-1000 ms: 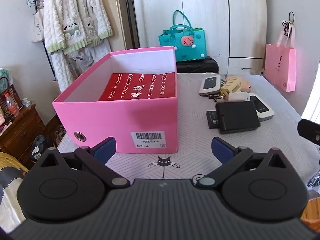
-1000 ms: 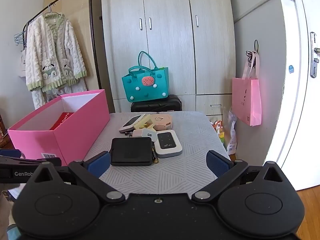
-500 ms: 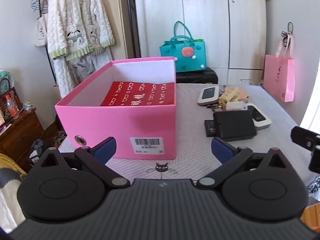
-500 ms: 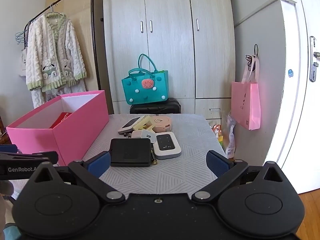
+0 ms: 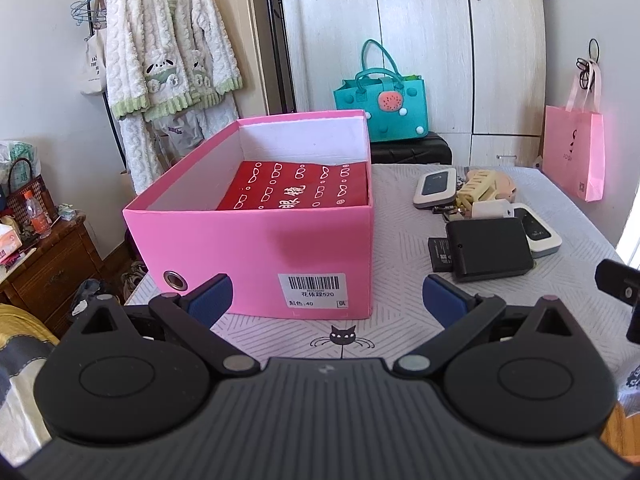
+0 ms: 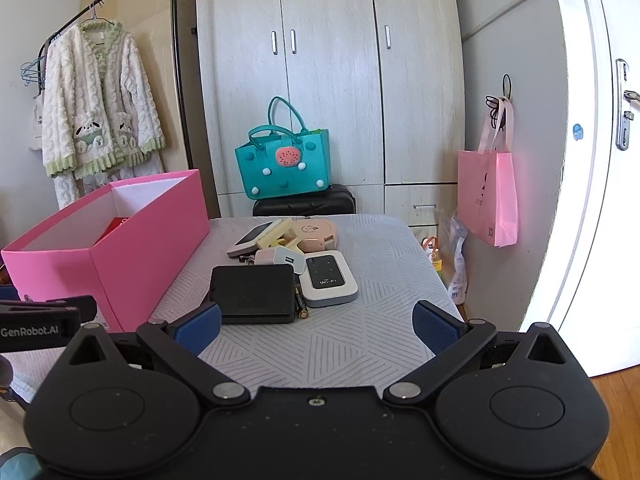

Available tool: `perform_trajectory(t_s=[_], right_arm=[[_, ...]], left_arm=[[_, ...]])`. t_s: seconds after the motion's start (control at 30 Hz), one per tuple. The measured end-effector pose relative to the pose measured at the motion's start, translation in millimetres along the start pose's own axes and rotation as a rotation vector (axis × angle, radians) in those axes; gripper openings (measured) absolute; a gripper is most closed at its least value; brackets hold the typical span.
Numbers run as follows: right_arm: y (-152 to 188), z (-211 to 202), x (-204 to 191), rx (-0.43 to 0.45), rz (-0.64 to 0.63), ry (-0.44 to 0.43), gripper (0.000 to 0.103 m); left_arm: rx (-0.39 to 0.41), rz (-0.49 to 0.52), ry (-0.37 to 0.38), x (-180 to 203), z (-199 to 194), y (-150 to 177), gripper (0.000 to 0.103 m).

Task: Organize rigid objects

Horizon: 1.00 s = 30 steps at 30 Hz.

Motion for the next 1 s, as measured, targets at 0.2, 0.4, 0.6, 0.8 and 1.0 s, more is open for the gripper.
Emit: perform_trajectory(t_s=[0.2, 0.4, 0.6, 0.8, 1.0], right_arm=[[-0.4, 0.2, -2.6, 0.003, -0.007, -0.004, 0.103], [0.4, -0.2, -4.6, 0.012, -0.010, -0.001, 0.103], [0.2, 0.0, -8.1, 0.021, -0.006, 0.004, 0.103], [0.4, -0.2, -6.8, 0.026, -0.006, 0.014, 0.103], [-0.5, -3.3, -5.7, 0.021, 0.004, 0.009, 0.103]], left_arm=[[0.000, 0.000, 0.012, 1.4, 0.4, 0.4, 0.103], [0.003, -0.018, 0.006, -4.2, 1.3, 0.5, 0.103], [-0.005, -0.036, 0.003, -7.2, 5.6, 2.2, 0.103], [-0.010, -0.020, 0.023, -4.3, 5.3, 3.7, 0.103], [-0.036, -0.013, 0.052, -4.1, 0.8, 4.6, 0.103]])
Point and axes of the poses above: each gripper's, at about its wrist camera, not at the fingertips, and z roughly the way its jaws point, x to its right, y to its underside, the point moved 8 cm from there along z, roughly the way its jaws point, and after that the axes turned 10 degrees about -z, right-handed, at the moved point
